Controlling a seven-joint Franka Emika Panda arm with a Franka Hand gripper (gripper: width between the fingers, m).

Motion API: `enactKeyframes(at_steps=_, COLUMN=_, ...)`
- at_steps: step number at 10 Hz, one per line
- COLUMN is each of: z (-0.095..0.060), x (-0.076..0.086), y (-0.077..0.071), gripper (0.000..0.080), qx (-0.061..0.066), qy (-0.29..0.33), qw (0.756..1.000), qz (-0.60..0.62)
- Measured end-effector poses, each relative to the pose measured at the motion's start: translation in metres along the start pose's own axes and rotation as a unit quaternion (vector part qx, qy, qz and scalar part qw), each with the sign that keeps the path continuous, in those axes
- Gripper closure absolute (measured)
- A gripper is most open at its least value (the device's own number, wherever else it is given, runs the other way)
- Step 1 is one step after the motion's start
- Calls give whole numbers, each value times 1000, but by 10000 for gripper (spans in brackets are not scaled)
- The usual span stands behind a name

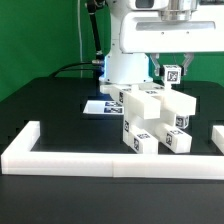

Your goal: Assemble chair

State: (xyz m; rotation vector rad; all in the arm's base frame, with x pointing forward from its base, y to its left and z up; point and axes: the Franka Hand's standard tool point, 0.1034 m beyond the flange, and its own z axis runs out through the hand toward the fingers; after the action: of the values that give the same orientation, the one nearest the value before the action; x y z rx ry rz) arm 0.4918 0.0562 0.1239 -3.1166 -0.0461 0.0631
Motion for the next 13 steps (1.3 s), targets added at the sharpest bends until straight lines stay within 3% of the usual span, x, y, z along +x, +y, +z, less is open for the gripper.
enactKeyframes(at_steps=13, z=2, x=6, y=5, gripper=511, qx=-5, qy=16, qw=1000, qz=-1)
